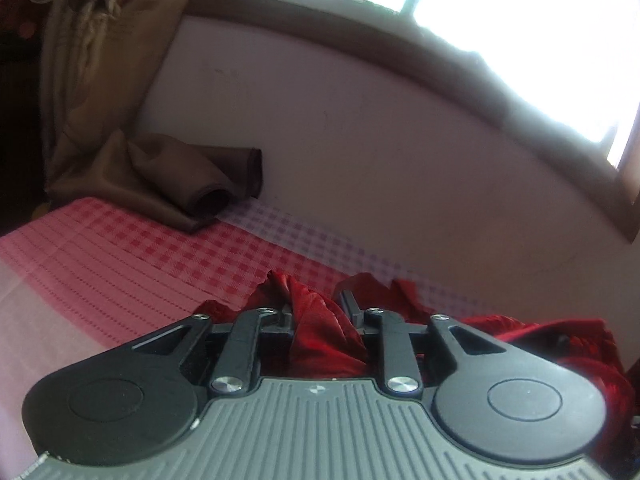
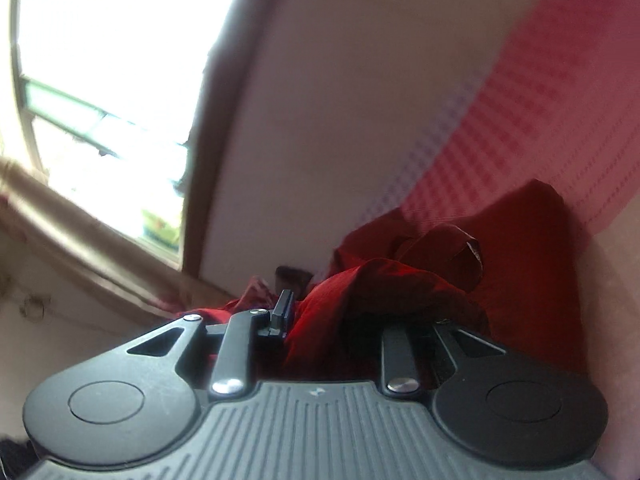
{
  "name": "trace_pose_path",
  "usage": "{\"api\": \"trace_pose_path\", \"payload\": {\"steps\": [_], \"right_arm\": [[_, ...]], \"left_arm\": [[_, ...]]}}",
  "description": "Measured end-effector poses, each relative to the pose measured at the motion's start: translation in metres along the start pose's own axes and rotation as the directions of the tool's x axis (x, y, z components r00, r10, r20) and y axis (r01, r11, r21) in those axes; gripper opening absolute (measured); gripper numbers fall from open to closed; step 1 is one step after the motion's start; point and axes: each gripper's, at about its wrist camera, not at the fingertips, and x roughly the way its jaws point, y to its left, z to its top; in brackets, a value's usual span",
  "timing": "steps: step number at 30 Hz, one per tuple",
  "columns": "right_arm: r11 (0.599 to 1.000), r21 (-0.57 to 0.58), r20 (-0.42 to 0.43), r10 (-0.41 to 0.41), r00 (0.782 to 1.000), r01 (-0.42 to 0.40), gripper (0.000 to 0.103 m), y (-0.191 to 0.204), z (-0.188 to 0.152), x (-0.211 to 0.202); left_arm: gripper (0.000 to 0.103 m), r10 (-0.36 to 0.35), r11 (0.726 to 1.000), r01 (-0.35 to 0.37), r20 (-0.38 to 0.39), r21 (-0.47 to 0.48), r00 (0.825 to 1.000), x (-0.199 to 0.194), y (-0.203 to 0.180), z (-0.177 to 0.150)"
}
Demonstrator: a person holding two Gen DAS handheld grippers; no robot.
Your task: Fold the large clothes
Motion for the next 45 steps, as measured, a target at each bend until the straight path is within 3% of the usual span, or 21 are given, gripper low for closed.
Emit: {"api": "trace_pose_path", "payload": {"steps": [4, 5, 7, 8, 9, 10, 11, 13, 15, 17, 18, 19, 20, 21, 22, 23, 24, 27, 29, 34, 45], "right_arm": [[0.995, 0.098, -0.001, -0.013, 1.0, 0.013, 0.03, -0.024, 0.005, 0.017], [0.99, 0.142, 0.0, 0.001, 1.0, -0.001, 0.033, -0.031, 0.006, 0.018], [0.978, 0.204, 0.01, 0.049, 0.999, -0.05, 0.046, -0.04, 0.007, 0.016], [0.973, 0.216, 0.02, 0.082, 0.996, -0.085, 0.067, -0.041, 0.008, 0.013], [0.969, 0.216, 0.034, 0.114, 0.993, -0.118, 0.088, -0.041, 0.008, 0.009], [0.967, 0.205, 0.07, 0.142, 0.987, -0.153, 0.095, -0.04, 0.007, 0.001], [0.966, 0.191, 0.109, 0.154, 0.982, -0.173, 0.103, -0.036, 0.007, -0.007], [0.963, 0.15, 0.155, 0.199, 0.968, -0.222, 0.103, -0.031, 0.008, -0.022], [0.973, 0.074, 0.139, 0.208, 0.968, -0.219, 0.103, -0.018, 0.009, -0.029], [0.981, -0.083, 0.106, 0.183, 0.977, -0.175, 0.103, 0.006, 0.004, -0.031], [0.976, -0.172, 0.079, 0.147, 0.986, -0.132, 0.103, 0.021, 0.0, -0.028], [0.957, -0.281, 0.055, 0.097, 0.994, -0.078, 0.1, 0.039, -0.006, -0.022], [0.924, -0.38, 0.032, 0.055, 0.998, -0.039, 0.09, 0.055, -0.012, -0.014], [0.876, -0.482, 0.009, 0.005, 1.0, 0.0, 0.072, 0.071, -0.021, -0.004], [0.832, -0.554, -0.004, -0.046, 0.999, 0.036, 0.062, 0.084, -0.029, 0.006], [0.78, -0.621, -0.017, -0.107, 0.994, 0.073, 0.049, 0.095, -0.036, 0.021], [0.739, -0.666, -0.022, -0.151, 0.988, 0.098, 0.044, 0.101, -0.041, 0.034], [0.604, -0.778, 0.003, -0.27, 0.963, 0.172, 0.039, 0.107, -0.052, 0.07], [0.561, -0.8, 0.025, -0.322, 0.946, 0.212, 0.039, 0.101, -0.052, 0.087], [0.565, -0.787, 0.015, -0.385, 0.923, 0.249, 0.036, 0.077, -0.044, 0.113], [0.678, -0.705, -0.06, -0.349, 0.935, 0.208, 0.035, 0.034, -0.037, 0.127]], "left_arm": [[0.036, -0.006, 1.0, 0.006, -0.024, 0.015, 1.0, 0.019, -0.003, -0.001], [0.038, -0.007, 1.0, 0.008, -0.03, 0.023, 1.0, 0.021, -0.005, -0.002], [0.052, -0.021, 0.999, 0.022, -0.036, 0.04, 0.999, 0.026, -0.006, -0.003], [0.059, -0.033, 0.998, 0.035, -0.035, 0.049, 0.999, 0.027, -0.005, -0.004], [0.078, -0.042, 0.998, 0.043, -0.022, 0.054, 0.999, 0.026, -0.004, -0.004], [0.102, -0.036, 0.998, 0.035, 0.006, 0.059, 0.999, 0.023, -0.004, -0.005], [0.1, -0.017, 0.998, 0.014, 0.053, 0.069, 0.998, 0.018, -0.004, -0.005], [0.103, 0.006, 0.993, -0.021, 0.129, 0.113, 0.992, 0.008, -0.007, -0.006], [0.103, -0.009, 0.99, -0.008, 0.12, 0.144, 0.993, 0.004, -0.01, -0.004], [0.098, -0.04, 0.988, 0.021, 0.121, 0.153, 0.992, -0.001, -0.013, -0.006], [0.09, -0.052, 0.986, 0.032, 0.119, 0.166, 0.992, -0.003, -0.017, -0.008], [0.071, -0.063, 0.982, 0.041, 0.11, 0.186, 0.992, -0.005, -0.022, -0.009], [0.06, -0.063, 0.977, 0.043, 0.092, 0.209, 0.994, -0.004, -0.028, -0.012], [0.035, -0.059, 0.973, 0.041, 0.071, 0.226, 0.996, -0.001, -0.034, -0.015], [0.023, -0.056, 0.969, 0.043, 0.047, 0.245, 0.997, 0.003, -0.04, -0.018], [0.021, -0.047, 0.961, 0.037, 0.028, 0.273, 0.999, 0.009, -0.046, -0.022], [0.021, -0.035, 0.954, 0.028, 0.021, 0.299, 0.999, 0.015, -0.052, -0.025], [0.021, -0.005, 0.932, -0.006, 0.029, 0.363, 1.0, 0.032, -0.058, -0.035], [0.022, 0.016, 0.921, -0.02, 0.015, 0.388, 1.0, 0.047, -0.058, -0.038], [0.025, 0.085, 0.928, -0.062, -0.046, 0.367, 0.995, 0.086, -0.039, -0.041], [0.026, 0.054, 0.968, -0.02, -0.128, 0.251, 0.99, 0.106, -0.009, -0.06]]}}
